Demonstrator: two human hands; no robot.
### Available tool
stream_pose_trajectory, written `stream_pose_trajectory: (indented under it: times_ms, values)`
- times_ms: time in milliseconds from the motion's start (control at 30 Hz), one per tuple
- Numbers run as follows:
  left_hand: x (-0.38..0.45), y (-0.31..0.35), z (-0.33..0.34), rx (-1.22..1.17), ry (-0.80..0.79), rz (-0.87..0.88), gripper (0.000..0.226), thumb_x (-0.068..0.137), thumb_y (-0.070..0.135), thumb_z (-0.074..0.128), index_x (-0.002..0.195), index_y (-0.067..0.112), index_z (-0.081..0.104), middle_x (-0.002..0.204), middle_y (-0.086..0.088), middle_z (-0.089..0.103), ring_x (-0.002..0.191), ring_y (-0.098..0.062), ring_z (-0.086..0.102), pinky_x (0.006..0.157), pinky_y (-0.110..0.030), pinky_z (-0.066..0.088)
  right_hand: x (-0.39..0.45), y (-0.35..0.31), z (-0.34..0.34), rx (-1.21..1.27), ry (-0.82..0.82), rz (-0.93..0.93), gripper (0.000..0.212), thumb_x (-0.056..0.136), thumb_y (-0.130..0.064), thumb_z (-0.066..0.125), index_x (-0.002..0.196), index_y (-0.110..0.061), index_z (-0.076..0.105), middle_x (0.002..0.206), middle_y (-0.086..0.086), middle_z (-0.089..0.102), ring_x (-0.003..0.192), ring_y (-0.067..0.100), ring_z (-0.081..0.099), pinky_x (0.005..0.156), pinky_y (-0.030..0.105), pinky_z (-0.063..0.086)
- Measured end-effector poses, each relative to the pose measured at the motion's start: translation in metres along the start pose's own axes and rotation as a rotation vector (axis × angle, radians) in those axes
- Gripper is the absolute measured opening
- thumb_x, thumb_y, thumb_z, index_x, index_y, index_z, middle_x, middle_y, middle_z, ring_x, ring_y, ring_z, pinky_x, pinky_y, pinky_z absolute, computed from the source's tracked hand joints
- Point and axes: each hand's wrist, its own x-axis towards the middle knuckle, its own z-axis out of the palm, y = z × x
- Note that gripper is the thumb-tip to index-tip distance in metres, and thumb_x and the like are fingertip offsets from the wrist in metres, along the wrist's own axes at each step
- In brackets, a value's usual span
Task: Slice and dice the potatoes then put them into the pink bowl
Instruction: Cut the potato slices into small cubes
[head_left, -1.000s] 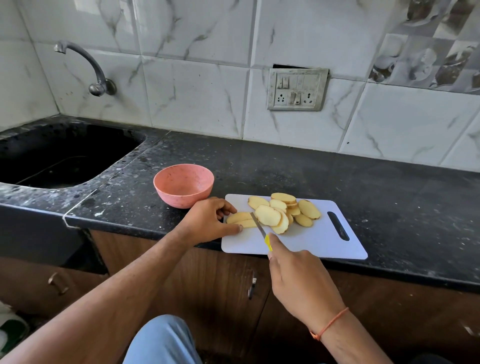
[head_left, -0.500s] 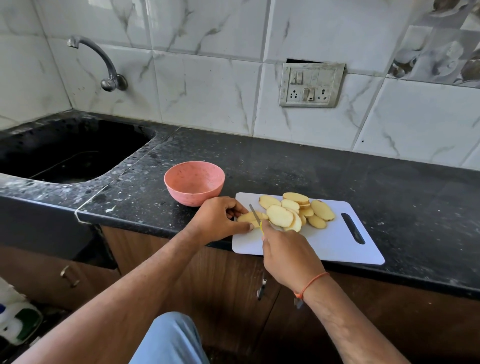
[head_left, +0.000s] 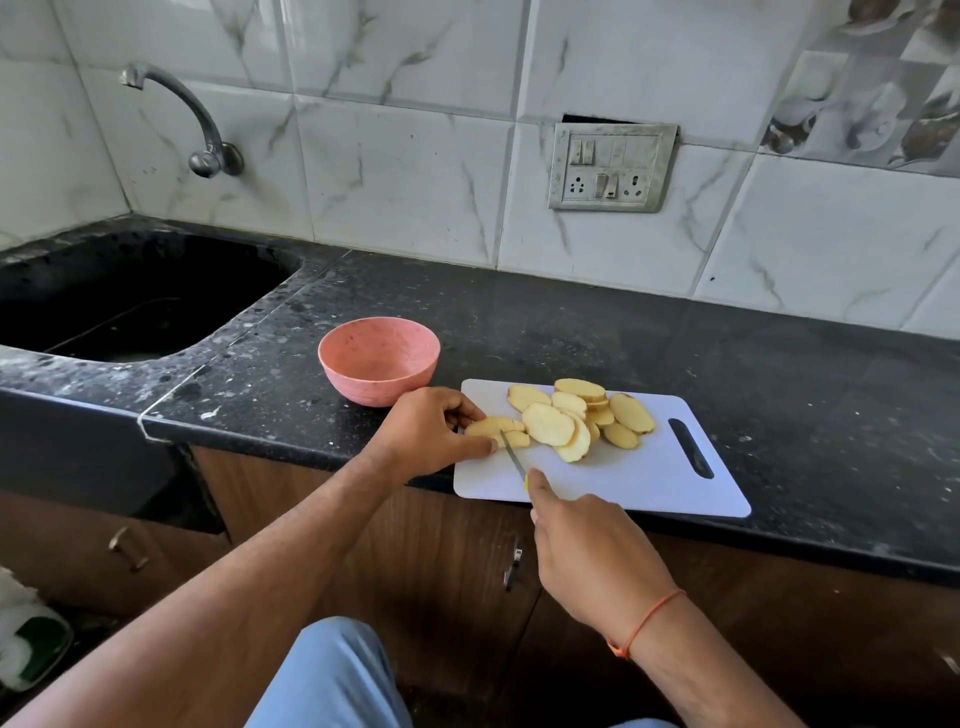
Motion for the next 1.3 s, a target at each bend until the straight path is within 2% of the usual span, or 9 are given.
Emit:
stream_pose_trajectory:
  times_ms: [100, 233, 400, 633, 800, 900, 1000, 1167, 1300]
  values:
    - [0.001, 0.002, -0.001, 0.011, -0.007, -0.014, 0.037, 0.07, 0.048, 0.095, 0.099, 0.031, 0.08, 0.088, 0.017, 0.074, 0.078, -0.004, 0.066, 0.064, -0.014, 0.049, -0.017, -0.003, -0.005, -0.018, -0.03, -0.008, 0.064, 0.111, -0.031, 0.043, 0.166, -0.024, 0.01, 0.075, -0.006, 0.05, 0.065, 0.007, 0.048, 0.049, 0.023, 0.027]
    - [-0.001, 0.004, -0.001, 0.034, -0.014, -0.03, 0.04, 0.072, 0.049, 0.094, 0.104, 0.031, 0.08, 0.091, 0.018, 0.074, 0.082, -0.004, 0.067, 0.064, -0.013, 0.051, -0.028, 0.004, -0.007, 0.011, -0.01, -0.005, 0.061, 0.111, -0.03, 0.04, 0.166, -0.026, 0.013, 0.074, -0.007, 0.053, 0.067, 0.009, 0.054, 0.049, 0.024, 0.029]
    - [-0.001, 0.006, -0.006, 0.049, -0.049, -0.036, 0.049, 0.071, 0.052, 0.095, 0.112, 0.03, 0.077, 0.098, 0.016, 0.071, 0.09, -0.007, 0.068, 0.08, -0.024, 0.061, -0.03, 0.001, -0.012, 0.051, 0.055, -0.005, 0.059, 0.112, -0.035, 0.036, 0.166, -0.026, 0.013, 0.07, -0.009, 0.051, 0.063, 0.009, 0.052, 0.048, 0.024, 0.028]
    - [-0.006, 0.001, -0.005, 0.016, -0.002, -0.046, 0.038, 0.072, 0.048, 0.095, 0.103, 0.03, 0.081, 0.096, 0.016, 0.073, 0.087, -0.01, 0.069, 0.078, -0.033, 0.062, 0.004, -0.006, -0.007, 0.048, 0.112, -0.02, 0.058, 0.111, -0.029, 0.039, 0.165, -0.023, 0.019, 0.076, -0.004, 0.058, 0.067, 0.014, 0.057, 0.05, 0.025, 0.036]
    - [-0.005, 0.001, -0.007, -0.003, -0.012, -0.044, 0.04, 0.073, 0.049, 0.095, 0.105, 0.03, 0.081, 0.1, 0.018, 0.072, 0.089, -0.007, 0.069, 0.08, -0.029, 0.061, 0.024, -0.008, 0.003, 0.049, 0.119, -0.031, 0.056, 0.11, -0.028, 0.04, 0.163, -0.021, 0.026, 0.076, -0.003, 0.06, 0.068, 0.014, 0.059, 0.051, 0.026, 0.038]
    - [-0.005, 0.0, -0.006, -0.01, -0.006, -0.038, 0.04, 0.073, 0.048, 0.095, 0.105, 0.03, 0.082, 0.101, 0.018, 0.072, 0.089, -0.005, 0.068, 0.077, -0.022, 0.059, 0.03, -0.01, 0.007, 0.039, 0.117, -0.037, 0.057, 0.109, -0.027, 0.043, 0.163, -0.021, 0.025, 0.075, -0.004, 0.059, 0.066, 0.012, 0.056, 0.049, 0.023, 0.03]
    - [-0.004, -0.001, -0.005, -0.025, 0.002, -0.033, 0.039, 0.072, 0.046, 0.096, 0.103, 0.029, 0.082, 0.1, 0.016, 0.072, 0.089, -0.005, 0.069, 0.077, -0.021, 0.058, 0.037, -0.012, 0.009, -0.003, 0.116, -0.031, 0.061, 0.108, -0.025, 0.046, 0.164, -0.021, 0.023, 0.079, -0.002, 0.062, 0.067, 0.011, 0.056, 0.049, 0.025, 0.032]
    - [-0.004, 0.0, -0.005, -0.022, 0.005, -0.027, 0.037, 0.072, 0.045, 0.096, 0.103, 0.03, 0.082, 0.099, 0.017, 0.072, 0.089, -0.005, 0.069, 0.08, -0.024, 0.059, 0.054, -0.021, 0.007, -0.067, 0.069, -0.002, 0.067, 0.104, -0.02, 0.049, 0.165, -0.019, 0.021, 0.08, 0.001, 0.054, 0.069, 0.014, 0.05, 0.051, 0.027, 0.032]
    - [-0.005, 0.0, -0.004, -0.006, 0.024, -0.03, 0.038, 0.072, 0.046, 0.096, 0.104, 0.03, 0.082, 0.099, 0.018, 0.072, 0.087, -0.004, 0.068, 0.072, -0.016, 0.054, 0.053, -0.021, 0.008, -0.07, 0.042, 0.003, 0.068, 0.104, -0.017, 0.05, 0.165, -0.017, 0.019, 0.074, -0.001, 0.048, 0.065, 0.012, 0.048, 0.047, 0.026, 0.029]
